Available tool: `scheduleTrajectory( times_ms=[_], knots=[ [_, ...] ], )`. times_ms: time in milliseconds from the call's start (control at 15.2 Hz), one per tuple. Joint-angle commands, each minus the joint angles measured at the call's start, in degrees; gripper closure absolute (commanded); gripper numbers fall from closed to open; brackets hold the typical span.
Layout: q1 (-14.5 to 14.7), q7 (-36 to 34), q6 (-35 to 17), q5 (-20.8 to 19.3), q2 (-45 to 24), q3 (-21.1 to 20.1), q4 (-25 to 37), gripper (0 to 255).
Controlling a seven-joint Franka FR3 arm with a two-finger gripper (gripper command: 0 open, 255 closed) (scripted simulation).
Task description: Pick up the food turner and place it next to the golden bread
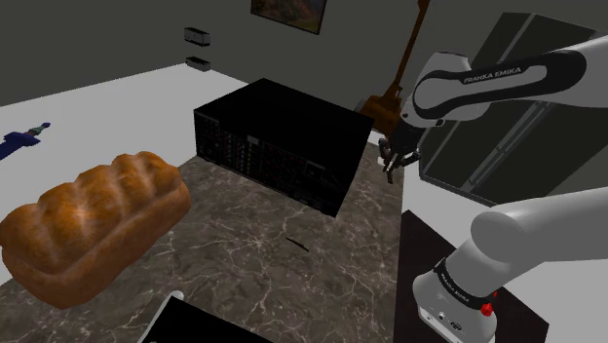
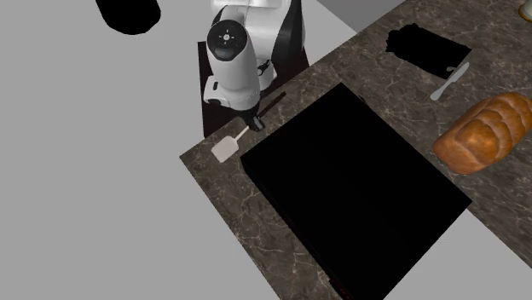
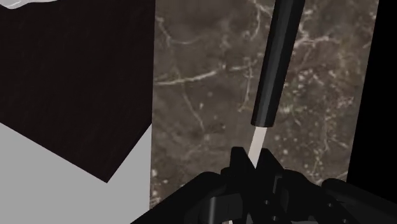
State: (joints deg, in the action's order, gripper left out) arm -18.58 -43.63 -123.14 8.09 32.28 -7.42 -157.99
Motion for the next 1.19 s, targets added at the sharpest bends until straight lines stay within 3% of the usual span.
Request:
scheduleTrajectory(
  times_ms=[0, 1122],
  knots=[
    [0.0, -0.2, 2.1, -0.1, 1.0, 0.1, 1.1, 255],
    [-0.3, -0.9, 17.1, -1.2, 5.8, 1.1, 11.3, 255]
  ],
)
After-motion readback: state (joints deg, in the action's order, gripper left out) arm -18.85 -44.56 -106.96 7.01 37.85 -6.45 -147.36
